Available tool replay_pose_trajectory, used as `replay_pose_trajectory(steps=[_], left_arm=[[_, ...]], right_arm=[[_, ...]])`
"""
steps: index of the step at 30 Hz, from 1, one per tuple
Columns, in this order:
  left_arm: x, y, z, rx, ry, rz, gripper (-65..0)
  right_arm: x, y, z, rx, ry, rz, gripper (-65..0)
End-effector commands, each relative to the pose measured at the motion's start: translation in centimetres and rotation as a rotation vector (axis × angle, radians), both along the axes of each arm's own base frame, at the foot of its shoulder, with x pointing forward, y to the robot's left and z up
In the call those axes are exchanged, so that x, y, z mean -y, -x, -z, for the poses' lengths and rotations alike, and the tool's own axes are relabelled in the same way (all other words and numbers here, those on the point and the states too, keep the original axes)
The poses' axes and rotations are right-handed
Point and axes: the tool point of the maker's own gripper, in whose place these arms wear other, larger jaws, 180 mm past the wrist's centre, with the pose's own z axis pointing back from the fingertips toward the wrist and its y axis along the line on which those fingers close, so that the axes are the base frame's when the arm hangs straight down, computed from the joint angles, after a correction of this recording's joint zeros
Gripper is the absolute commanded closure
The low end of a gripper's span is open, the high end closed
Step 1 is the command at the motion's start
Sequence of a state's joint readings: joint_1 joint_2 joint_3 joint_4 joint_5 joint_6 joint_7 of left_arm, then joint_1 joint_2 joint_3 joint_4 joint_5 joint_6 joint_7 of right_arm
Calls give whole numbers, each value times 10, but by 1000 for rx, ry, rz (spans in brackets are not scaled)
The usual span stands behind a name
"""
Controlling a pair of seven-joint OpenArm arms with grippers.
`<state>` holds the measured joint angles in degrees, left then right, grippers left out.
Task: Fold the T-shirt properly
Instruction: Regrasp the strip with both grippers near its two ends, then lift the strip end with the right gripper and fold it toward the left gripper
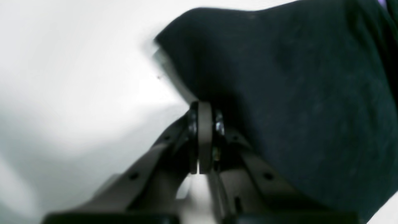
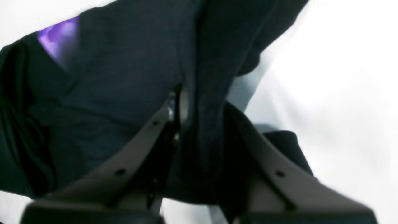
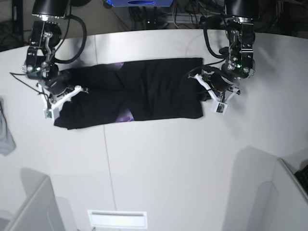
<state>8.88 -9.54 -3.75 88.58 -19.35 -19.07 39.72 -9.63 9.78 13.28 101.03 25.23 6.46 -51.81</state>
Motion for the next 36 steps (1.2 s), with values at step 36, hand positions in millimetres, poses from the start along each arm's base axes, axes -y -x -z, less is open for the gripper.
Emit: replay_pose_trajectory(steps=[36], left_arm=[[18,7,14,-41,-123,58,0]], right_arm=[[-179,6,-73,216,-186,-332,0]])
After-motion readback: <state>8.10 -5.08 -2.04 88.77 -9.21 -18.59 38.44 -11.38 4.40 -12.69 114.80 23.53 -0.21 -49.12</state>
